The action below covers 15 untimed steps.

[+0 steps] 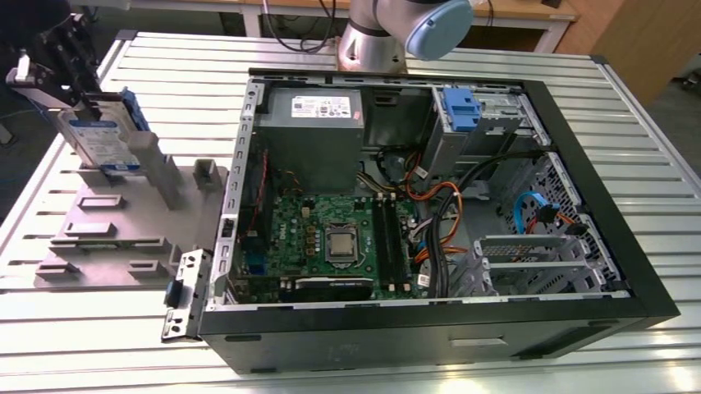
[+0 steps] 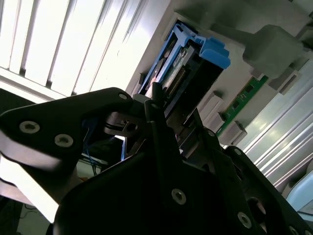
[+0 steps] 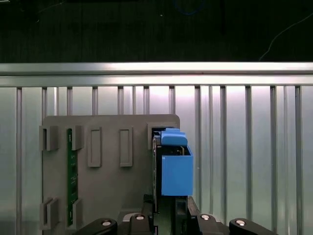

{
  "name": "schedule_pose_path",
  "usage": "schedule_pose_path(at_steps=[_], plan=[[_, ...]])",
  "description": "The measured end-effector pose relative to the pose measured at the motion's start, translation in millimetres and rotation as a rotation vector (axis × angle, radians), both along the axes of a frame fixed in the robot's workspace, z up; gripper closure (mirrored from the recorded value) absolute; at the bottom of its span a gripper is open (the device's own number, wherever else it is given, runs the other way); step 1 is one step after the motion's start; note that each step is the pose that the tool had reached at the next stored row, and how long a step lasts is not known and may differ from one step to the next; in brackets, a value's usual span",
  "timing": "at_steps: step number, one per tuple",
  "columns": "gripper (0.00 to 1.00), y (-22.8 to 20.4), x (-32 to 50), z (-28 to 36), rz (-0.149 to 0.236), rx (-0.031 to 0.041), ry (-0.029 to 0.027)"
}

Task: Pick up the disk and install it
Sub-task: 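Pick up the disk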

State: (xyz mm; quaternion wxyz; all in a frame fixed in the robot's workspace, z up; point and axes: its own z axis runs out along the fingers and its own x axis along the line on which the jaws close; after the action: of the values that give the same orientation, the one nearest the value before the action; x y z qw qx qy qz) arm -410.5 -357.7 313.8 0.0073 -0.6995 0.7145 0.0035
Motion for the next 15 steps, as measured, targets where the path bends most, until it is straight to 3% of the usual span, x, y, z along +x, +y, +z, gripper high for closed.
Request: schedule_pose_path(at_steps=[10, 15], plan=[[0.65, 0.0, 0.0, 1.5, 0.000, 0.0000, 0.0001], [0.65, 0.0, 0.0, 5.4, 0.000, -0.0001, 0.0002]])
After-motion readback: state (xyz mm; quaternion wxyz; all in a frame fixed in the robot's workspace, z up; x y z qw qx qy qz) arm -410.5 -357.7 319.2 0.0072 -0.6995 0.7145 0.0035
